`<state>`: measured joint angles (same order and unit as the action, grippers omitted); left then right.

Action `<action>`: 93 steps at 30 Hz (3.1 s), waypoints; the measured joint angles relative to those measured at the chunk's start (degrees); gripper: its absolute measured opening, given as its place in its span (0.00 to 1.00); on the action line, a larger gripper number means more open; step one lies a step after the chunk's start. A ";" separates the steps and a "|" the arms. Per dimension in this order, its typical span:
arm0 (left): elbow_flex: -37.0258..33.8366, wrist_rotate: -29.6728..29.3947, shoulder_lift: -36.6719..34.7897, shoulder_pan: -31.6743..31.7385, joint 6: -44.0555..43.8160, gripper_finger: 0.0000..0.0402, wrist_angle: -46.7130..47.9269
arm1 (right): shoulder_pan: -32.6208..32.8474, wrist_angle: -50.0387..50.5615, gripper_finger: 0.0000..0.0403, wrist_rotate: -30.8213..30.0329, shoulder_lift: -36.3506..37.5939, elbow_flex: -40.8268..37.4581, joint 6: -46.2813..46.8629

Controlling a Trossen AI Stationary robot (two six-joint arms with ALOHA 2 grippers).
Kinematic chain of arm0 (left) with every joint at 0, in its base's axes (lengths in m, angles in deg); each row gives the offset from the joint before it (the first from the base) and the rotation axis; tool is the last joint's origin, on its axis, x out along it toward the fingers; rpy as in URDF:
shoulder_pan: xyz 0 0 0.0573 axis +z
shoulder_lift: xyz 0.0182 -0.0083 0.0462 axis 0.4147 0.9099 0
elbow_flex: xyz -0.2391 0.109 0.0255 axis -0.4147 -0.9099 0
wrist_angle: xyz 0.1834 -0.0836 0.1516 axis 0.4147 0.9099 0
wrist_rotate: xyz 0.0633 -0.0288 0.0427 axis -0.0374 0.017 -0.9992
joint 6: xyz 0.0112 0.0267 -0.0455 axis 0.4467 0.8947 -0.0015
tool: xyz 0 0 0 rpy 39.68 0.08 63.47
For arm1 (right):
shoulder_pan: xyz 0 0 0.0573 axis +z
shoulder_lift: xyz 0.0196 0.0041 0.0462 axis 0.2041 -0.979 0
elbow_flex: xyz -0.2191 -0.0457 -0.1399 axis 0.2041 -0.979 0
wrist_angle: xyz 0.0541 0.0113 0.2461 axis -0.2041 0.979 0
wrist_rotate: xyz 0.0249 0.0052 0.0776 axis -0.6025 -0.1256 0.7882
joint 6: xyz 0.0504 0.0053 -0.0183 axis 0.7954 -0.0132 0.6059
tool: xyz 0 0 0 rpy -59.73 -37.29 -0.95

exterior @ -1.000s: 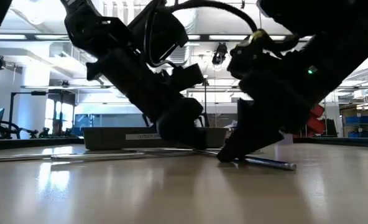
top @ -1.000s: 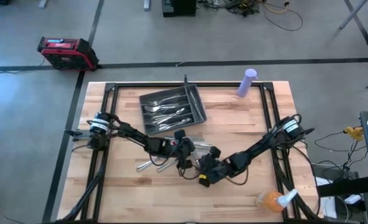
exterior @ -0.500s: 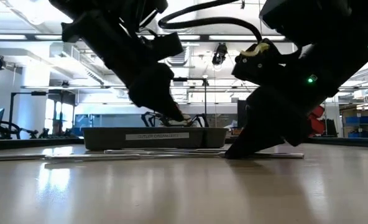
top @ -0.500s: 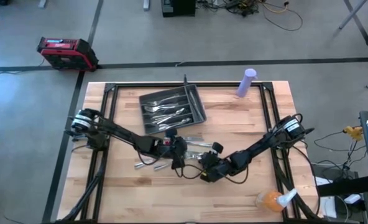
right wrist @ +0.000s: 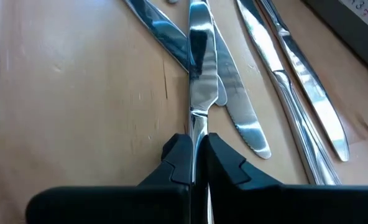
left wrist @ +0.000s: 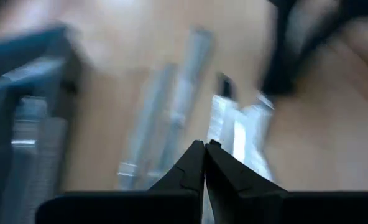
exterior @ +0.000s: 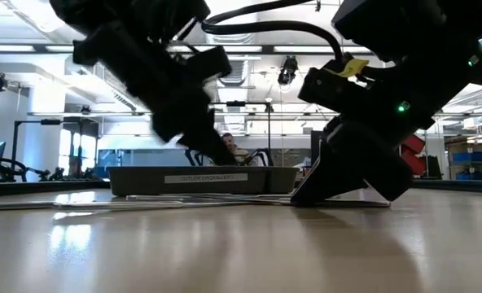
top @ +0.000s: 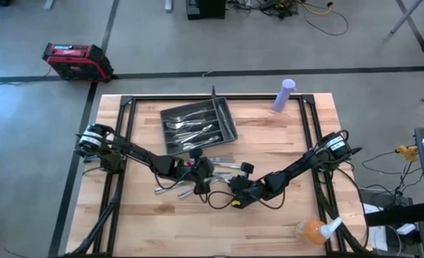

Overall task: Sort silverware
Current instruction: Put the knife into the right compartment of the silverware tray

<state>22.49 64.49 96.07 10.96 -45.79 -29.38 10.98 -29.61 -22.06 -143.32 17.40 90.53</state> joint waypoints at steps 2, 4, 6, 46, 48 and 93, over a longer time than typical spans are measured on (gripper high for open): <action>-0.28 2.19 0.49 -0.14 1.85 0.00 0.60 | 0.01 -0.01 0.01 0.21 0.09 0.00 -1.06; -0.51 2.21 0.12 -0.18 2.06 0.00 1.76 | 0.10 -0.06 0.01 0.19 0.11 -0.13 -1.16; -0.87 2.35 -0.31 -0.19 2.10 0.00 1.87 | 0.12 -0.23 0.01 0.16 0.19 -0.45 -1.18; -18.54 4.65 1.17 1.07 -5.58 0.00 -19.66 | 0.60 7.04 0.27 1.47 10.24 -1.14 -4.81; -18.60 4.74 1.17 1.07 -5.41 0.00 -19.77 | 0.60 8.20 0.32 1.32 11.57 -1.53 -4.02; -17.12 3.29 -8.80 1.06 3.91 0.00 -26.61 | 1.06 -57.38 0.05 5.21 1.03 -30.25 -5.03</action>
<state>5.37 67.79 87.27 12.02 -41.88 -55.99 12.04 -86.99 -16.86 -142.29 -12.85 85.50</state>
